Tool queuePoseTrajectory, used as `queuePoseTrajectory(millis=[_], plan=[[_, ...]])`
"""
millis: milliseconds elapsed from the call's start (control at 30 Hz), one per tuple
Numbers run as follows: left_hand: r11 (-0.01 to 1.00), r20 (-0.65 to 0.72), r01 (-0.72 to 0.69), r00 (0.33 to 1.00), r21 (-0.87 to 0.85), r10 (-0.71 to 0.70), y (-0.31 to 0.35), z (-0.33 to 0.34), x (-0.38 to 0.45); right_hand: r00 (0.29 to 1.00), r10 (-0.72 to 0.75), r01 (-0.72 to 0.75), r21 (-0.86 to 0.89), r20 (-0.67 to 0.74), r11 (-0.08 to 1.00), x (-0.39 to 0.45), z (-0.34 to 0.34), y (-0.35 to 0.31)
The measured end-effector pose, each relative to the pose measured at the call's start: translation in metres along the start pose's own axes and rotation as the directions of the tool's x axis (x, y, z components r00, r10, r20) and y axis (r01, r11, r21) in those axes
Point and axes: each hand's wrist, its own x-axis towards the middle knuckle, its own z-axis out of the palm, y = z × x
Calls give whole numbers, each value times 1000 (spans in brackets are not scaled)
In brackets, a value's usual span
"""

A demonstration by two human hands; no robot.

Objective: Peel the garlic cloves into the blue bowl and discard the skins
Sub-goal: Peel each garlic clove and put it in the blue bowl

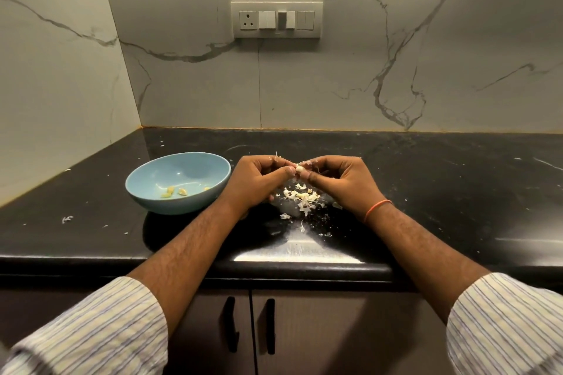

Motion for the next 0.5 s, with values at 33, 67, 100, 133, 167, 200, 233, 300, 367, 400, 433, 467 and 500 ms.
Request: queuePoseTrajectory(millis=[33,67,100,133,167,200,233,300,367,400,433,467,500], plan=[[1000,-2,14,1000,-15,-14,1,0,-1,1000,-5,5,-6,-6,1000,0,0,1],[1000,0,17,1000,-20,-17,1,0,-1,1000,-8,8,-13,-13,1000,0,0,1],[1000,7,14,1000,-17,-14,1,0,-1,1000,-10,9,-25,-20,1000,1,0,2],[1000,15,7,1000,-10,-7,2,0,-2,1000,-12,11,-42,-25,999,1,0,2],[1000,20,0,1000,1,0,2,0,-2,999,-14,12,-62,-28,998,1,1,3],[1000,22,-7,1000,16,6,2,1,-2,999,-18,15,-85,-31,996,2,1,3],[999,18,-14,1000,35,13,2,1,-2,999,-26,22,-111,-30,994,2,2,3],[997,4,-35,999,75,35,0,2,-1,998,-54,49,-159,-24,986,1,4,3],[993,-7,-58,998,105,59,-3,3,0,997,-76,71,-198,-20,978,0,5,3],[991,-7,-68,998,114,69,-4,4,0,996,-85,78,-221,-20,972,0,5,3],[990,-4,-78,997,120,79,-5,3,0,995,-93,86,-242,-20,966,0,5,2],[988,-2,-89,996,126,90,-6,3,0,994,-104,95,-264,-20,960,-1,5,1],[986,-2,-99,995,135,100,-7,3,0,993,-117,107,-288,-19,952,-1,6,0]])
